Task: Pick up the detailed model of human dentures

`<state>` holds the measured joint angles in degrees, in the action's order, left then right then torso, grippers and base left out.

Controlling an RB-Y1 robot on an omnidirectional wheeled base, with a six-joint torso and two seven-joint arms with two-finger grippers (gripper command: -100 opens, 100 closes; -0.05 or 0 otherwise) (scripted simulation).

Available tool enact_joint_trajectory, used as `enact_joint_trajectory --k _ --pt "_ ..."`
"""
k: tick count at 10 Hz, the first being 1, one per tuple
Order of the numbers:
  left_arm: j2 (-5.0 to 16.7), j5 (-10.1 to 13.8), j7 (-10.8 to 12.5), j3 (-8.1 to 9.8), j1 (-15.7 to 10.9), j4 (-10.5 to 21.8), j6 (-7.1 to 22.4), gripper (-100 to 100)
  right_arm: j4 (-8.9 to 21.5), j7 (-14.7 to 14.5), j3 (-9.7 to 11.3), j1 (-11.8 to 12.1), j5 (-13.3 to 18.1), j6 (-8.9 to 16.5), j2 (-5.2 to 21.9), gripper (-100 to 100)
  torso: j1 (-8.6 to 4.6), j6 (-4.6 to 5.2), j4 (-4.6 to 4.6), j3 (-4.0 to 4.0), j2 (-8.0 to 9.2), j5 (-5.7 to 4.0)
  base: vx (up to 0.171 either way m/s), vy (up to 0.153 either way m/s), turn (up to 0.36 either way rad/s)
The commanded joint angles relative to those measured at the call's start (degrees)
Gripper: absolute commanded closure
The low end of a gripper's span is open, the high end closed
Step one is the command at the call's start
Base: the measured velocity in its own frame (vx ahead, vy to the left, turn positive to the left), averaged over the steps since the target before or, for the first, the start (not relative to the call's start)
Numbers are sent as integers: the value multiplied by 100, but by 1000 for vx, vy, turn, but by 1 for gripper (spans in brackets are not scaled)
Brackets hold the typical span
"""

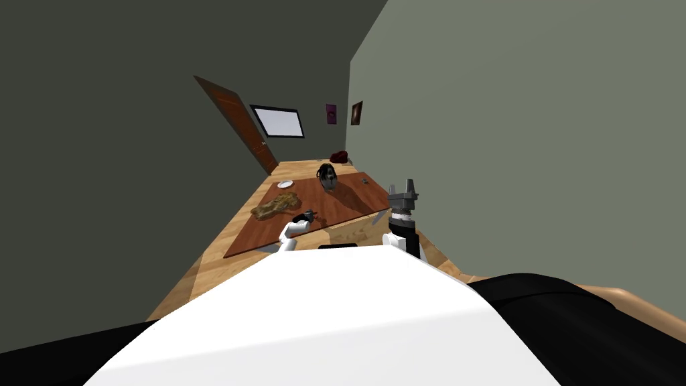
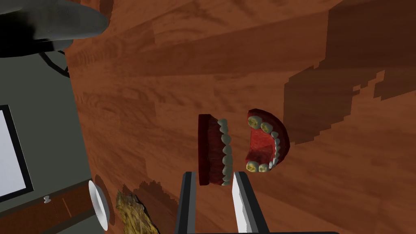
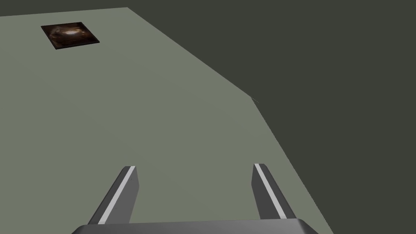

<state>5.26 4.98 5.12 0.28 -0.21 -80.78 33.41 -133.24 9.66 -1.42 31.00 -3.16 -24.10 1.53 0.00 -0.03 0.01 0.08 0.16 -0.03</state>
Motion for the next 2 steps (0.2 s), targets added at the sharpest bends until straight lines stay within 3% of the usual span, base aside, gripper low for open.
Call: enact_joint_trajectory --k 1,2 --pt "0 0 0 0 0 0 0 100 0 0 0 0 0 0 0 0 0 0 0 0 0 0 -10 -1 3" --pt "1 1 -1 -1 5 -9 11 0 0 0 0 0 0 0 0 0 1 1 0 -3 -5 1 0 0 0"
